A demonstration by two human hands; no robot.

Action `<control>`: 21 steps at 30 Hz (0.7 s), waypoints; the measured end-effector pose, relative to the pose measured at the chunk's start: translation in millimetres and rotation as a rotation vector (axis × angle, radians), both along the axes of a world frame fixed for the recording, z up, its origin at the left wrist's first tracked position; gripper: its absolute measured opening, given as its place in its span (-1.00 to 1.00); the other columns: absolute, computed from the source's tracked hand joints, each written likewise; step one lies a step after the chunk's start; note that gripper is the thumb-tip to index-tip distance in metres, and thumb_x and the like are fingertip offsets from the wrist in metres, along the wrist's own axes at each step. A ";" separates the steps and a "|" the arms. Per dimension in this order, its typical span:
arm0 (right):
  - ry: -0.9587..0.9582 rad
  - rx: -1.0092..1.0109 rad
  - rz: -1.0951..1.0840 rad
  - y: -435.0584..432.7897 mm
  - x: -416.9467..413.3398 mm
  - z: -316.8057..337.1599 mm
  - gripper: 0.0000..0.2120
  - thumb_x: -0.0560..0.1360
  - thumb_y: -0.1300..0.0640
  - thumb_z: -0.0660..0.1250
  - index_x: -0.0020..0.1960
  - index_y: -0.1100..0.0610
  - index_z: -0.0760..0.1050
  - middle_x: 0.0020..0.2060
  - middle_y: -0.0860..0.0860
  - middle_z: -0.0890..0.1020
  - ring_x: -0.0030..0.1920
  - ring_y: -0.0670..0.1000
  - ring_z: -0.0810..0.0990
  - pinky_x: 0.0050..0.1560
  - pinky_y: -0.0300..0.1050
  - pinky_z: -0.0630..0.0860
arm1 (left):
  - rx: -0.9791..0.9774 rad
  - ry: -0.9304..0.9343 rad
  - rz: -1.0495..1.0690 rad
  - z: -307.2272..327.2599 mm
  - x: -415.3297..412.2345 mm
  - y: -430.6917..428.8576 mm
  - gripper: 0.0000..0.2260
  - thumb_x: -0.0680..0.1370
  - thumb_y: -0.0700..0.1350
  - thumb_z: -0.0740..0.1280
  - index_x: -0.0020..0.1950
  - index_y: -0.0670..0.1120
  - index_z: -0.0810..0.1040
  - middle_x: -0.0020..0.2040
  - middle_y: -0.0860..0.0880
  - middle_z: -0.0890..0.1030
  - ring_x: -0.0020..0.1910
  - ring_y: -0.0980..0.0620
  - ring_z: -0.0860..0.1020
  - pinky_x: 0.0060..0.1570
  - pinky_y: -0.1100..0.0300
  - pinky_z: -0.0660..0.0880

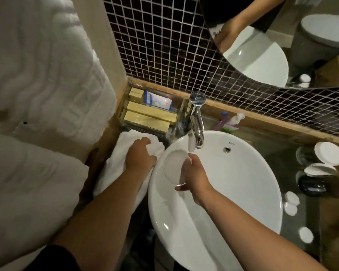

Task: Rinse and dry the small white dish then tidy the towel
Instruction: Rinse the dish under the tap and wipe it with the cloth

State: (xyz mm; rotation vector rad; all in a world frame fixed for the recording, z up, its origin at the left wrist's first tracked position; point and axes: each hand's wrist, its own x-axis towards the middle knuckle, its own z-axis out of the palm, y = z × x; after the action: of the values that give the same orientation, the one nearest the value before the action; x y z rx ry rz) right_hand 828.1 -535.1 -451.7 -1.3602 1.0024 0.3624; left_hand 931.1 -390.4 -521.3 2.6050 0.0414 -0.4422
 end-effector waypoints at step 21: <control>-0.281 -0.161 0.067 26.7 4.9 55.3 -0.81 0.42 0.00 0.34 -0.04 0.03 0.66 -0.18 0.13 0.71 -0.08 0.24 0.69 -0.12 0.27 0.68 | -0.096 -0.267 -0.556 127.7 -55.6 17.8 -0.62 0.58 -0.14 0.33 0.41 -0.03 0.49 0.28 -0.06 0.51 0.24 -0.01 0.39 0.35 0.08 0.31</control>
State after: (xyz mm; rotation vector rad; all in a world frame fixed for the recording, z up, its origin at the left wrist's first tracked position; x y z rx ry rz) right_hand 833.1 -508.4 -396.4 -1.5444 0.7658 0.1364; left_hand 875.6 -372.6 -393.6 2.5291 -0.7866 -0.2656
